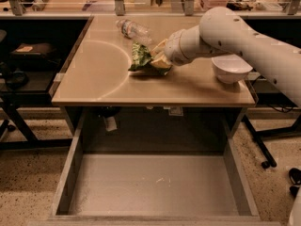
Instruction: Pick green jalapeno chip bag from top drawer and place on counter
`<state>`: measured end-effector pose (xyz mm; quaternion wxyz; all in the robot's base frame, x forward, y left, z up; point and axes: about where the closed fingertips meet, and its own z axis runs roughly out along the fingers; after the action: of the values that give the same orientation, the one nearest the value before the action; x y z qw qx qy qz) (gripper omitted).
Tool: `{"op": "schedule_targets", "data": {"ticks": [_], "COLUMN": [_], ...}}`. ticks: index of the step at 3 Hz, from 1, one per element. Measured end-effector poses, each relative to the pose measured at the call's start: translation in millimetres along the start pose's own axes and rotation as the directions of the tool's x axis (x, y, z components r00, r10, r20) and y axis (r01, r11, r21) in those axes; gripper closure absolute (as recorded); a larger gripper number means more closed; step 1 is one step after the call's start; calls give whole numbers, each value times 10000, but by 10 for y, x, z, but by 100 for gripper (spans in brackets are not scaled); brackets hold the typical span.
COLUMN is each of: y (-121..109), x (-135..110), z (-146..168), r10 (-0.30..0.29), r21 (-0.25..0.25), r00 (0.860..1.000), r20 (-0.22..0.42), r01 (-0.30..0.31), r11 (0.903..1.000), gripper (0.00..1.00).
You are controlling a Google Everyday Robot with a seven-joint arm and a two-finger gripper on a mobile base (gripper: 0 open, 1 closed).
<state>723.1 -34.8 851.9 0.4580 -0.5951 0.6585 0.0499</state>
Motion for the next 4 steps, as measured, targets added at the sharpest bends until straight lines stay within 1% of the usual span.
{"op": "schedule_targets", "data": {"ticks": [1, 4], "y": [1, 2], "x": [12, 12], "z": [5, 6], "r10": [410, 409], "r21": [-8, -10], "r00": [9992, 9992], "r20": [-31, -30], "r01": [-410, -409], "r11": [9992, 9992], "gripper": [81, 10]}}
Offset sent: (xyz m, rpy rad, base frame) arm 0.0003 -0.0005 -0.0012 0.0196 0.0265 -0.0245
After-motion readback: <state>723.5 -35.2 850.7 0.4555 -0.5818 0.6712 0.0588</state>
